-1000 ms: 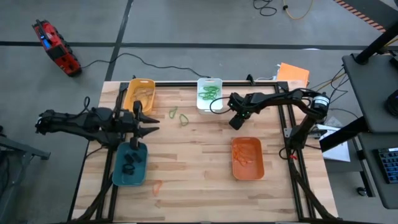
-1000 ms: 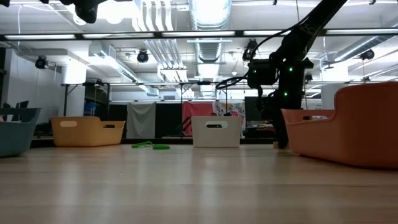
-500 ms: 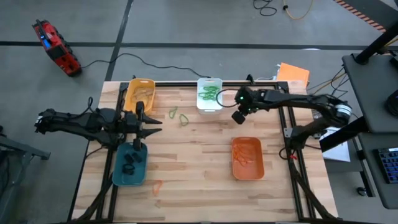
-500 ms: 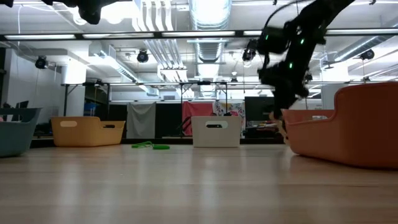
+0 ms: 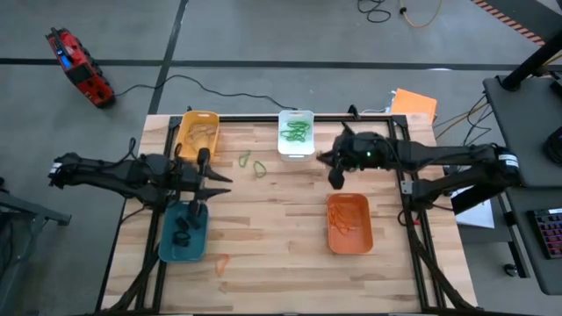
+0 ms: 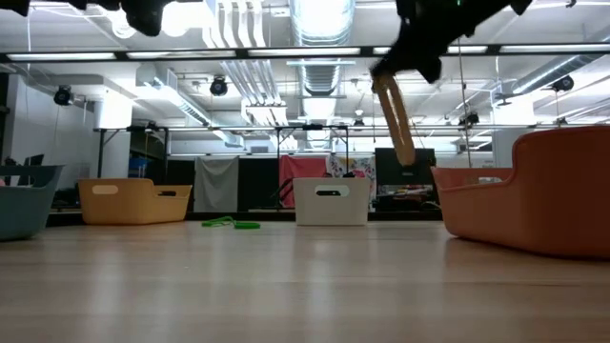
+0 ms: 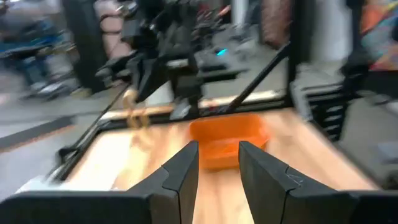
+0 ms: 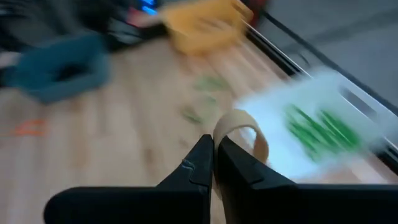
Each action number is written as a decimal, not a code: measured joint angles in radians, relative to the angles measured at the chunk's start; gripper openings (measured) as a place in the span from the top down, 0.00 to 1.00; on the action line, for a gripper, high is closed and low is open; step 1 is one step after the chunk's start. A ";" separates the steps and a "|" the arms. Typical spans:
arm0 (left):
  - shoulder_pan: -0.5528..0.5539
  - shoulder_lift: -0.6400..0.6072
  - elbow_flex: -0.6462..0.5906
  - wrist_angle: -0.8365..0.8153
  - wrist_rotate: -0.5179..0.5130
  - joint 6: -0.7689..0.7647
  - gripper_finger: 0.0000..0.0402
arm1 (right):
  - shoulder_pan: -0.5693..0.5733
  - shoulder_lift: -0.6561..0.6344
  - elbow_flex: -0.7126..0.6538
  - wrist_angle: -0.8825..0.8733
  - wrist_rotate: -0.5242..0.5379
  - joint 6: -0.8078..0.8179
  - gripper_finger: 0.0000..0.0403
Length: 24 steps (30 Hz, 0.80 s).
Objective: Sort rubber bands into baskets
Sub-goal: Put the right light brown rubber band into the yellow bin
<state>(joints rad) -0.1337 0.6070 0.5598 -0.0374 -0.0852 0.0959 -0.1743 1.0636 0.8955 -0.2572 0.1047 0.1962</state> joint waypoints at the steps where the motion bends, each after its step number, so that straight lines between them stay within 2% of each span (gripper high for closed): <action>1: 0.000 0.007 0.000 0.022 0.035 0.000 0.75 | 0.026 0.007 0.000 0.041 -0.010 -0.013 0.98; 4: -0.001 0.034 0.000 0.069 0.113 0.009 0.74 | 0.092 0.043 0.000 0.164 -0.051 -0.050 0.98; 10: 0.000 0.103 0.000 0.126 0.111 0.025 0.69 | 0.175 0.164 0.004 0.363 -0.146 -0.112 0.98; 15: 0.000 0.172 0.000 0.166 0.111 0.027 0.57 | 0.186 0.280 0.053 0.406 -0.216 -0.161 0.98; 19: 0.000 0.254 0.000 0.225 0.107 0.044 0.47 | 0.186 0.377 0.115 0.430 -0.218 -0.189 0.98; 24: 0.001 0.336 0.000 0.322 0.012 0.061 0.39 | 0.186 0.481 0.200 0.430 -0.261 -0.258 0.98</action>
<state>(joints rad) -0.1324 0.9430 0.5594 0.2850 -0.0727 0.1571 0.0113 1.5442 1.0957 0.1729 -0.1562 -0.0616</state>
